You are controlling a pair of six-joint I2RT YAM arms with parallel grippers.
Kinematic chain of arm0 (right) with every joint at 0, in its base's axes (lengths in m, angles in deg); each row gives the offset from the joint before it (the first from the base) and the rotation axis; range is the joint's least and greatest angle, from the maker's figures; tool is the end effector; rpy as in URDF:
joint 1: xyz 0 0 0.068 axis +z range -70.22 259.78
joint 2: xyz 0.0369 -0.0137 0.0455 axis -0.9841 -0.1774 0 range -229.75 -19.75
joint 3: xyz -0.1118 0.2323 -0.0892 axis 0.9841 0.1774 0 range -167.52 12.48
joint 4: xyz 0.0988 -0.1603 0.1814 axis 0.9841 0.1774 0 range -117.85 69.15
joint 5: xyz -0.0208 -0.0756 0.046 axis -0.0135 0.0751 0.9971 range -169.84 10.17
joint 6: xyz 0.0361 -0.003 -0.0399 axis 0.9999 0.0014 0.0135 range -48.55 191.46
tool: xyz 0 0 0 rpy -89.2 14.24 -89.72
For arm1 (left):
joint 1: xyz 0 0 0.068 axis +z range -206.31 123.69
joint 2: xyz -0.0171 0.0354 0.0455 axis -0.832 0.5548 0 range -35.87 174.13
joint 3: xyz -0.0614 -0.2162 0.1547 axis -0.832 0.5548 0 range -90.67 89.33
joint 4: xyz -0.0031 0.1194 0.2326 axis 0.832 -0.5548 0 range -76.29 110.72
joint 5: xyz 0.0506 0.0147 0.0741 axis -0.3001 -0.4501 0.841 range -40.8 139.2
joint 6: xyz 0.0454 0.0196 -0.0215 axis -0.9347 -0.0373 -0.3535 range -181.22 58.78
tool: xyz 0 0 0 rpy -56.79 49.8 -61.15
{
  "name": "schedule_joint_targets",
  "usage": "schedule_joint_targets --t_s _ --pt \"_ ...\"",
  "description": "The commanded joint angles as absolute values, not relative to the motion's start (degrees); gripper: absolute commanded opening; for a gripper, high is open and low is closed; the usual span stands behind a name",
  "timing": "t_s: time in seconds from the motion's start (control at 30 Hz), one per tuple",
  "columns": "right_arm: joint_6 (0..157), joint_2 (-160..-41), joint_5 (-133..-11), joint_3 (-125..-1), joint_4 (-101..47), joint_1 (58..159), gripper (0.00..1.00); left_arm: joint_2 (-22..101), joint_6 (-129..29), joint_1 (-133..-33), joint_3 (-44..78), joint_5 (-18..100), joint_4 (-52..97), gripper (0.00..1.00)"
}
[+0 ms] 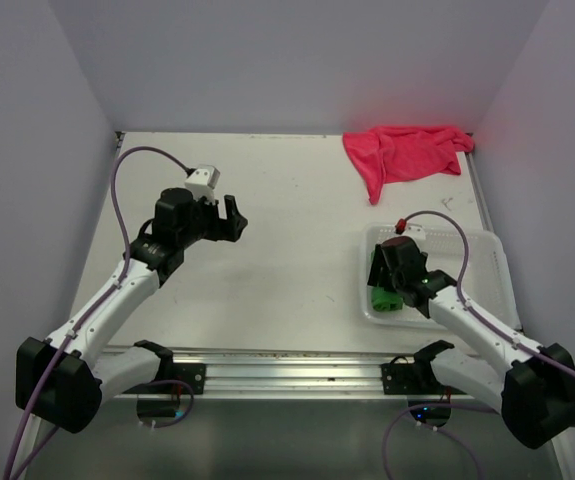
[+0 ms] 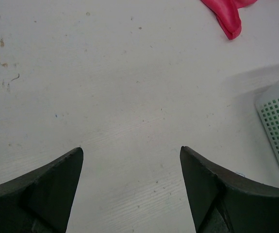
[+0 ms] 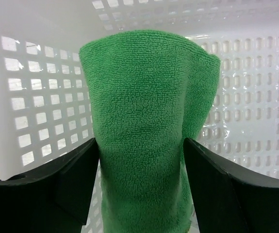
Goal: Roll the towels
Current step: Place the rolled towel into the container, then move the towel to the center of the board
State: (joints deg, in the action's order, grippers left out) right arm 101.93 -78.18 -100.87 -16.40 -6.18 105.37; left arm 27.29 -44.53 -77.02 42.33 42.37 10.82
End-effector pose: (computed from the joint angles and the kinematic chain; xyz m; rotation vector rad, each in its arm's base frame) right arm 0.1784 0.0712 0.1861 0.2569 2.3717 0.0036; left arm 0.2332 -0.0928 0.2906 0.1491 2.0578 -0.5293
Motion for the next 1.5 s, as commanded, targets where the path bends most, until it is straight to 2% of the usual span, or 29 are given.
schedule_joint_targets --t_s 0.0,0.3,0.57,0.67,0.8,1.03,1.17,1.27,1.47 --pt "102.39 -76.44 -101.80 -20.47 -4.13 105.18 0.74 27.41 -45.93 -77.31 42.49 41.03 13.51 0.85" --pt "101.60 -73.71 -103.74 -27.15 1.32 105.09 0.77 27.59 -45.84 -77.40 42.66 40.15 13.86 0.88" --pt "99.50 -77.48 -106.46 -38.12 -0.07 105.09 0.70 28.73 -45.84 -77.40 42.49 39.18 14.30 0.91" --pt "97.30 -84.06 -108.13 -44.26 -3.15 105.09 0.66 29.43 -45.75 -77.40 42.40 38.48 14.39 0.94" --pt "95.54 -95.13 -109.53 -54.21 -6.93 105.01 0.55 29.87 -45.75 -77.40 42.40 38.65 14.47 0.98" --pt "98.43 -119.30 -108.14 -76.17 -3.43 99.40 0.41 30.84 -46.19 -77.49 42.22 39.35 13.95 1.00" --pt "100.63 -133.17 -107.17 -89.61 1.76 96.22 0.39 31.54 -46.37 -77.57 42.05 39.44 13.77 1.00" --pt "100.90 -138.12 -106.30 -96.03 5.19 94.46 0.40 32.33 -46.46 -77.75 41.79 39.36 13.68 1.00" --pt "102.48 -145.95 -103.92 -100.72 10.29 91.74 0.41 33.65 -46.46 -77.84 41.35 38.92 13.60 1.00"
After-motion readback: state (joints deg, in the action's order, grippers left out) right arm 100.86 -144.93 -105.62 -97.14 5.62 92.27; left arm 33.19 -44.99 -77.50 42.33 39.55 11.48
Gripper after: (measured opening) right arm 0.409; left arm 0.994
